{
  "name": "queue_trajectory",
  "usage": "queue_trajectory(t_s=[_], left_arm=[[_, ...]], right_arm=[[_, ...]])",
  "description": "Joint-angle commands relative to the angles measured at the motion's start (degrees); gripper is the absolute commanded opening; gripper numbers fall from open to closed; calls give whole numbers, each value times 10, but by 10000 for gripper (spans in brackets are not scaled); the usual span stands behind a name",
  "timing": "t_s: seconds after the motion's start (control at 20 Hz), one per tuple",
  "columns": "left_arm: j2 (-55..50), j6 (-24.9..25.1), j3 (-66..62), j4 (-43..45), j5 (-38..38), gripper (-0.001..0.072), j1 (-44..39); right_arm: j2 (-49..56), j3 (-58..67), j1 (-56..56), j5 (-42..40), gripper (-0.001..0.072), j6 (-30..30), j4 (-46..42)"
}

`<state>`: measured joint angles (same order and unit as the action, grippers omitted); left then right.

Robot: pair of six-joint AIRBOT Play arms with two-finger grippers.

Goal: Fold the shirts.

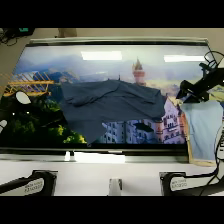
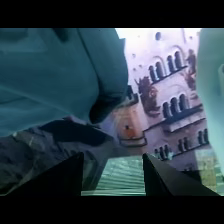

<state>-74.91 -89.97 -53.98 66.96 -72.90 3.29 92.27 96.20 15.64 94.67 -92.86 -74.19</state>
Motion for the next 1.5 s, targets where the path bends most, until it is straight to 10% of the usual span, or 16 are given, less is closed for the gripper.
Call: queue_trajectory(t_s=[0.0, 0.4, 0.55, 0.7, 0.75, 0.9, 1.45], left_arm=[[6, -8, 62, -36, 100, 505, 2], [-45, -12, 62, -53, 158, 493, -5], [-45, -12, 62, -64, 185, 263, -5], [-45, -12, 62, -65, 205, 198, -10], [-45, -9, 62, -66, 205, 33, -12], [-41, -5, 61, -66, 202, 28, -15], [-16, -8, 61, -66, 193, 29, -15]], right_arm=[[0, -25, 12, -2, 343, 19, 51], [0, -25, 12, -5, 345, 25, 51], [0, -25, 12, -4, 436, 27, 29], [0, -37, 12, -6, 600, 40, 21], [0, -50, 12, -9, 597, 40, 21], [0, -120, 12, -47, 483, 58, 22], [52, -179, -44, -125, 485, 154, 11]])
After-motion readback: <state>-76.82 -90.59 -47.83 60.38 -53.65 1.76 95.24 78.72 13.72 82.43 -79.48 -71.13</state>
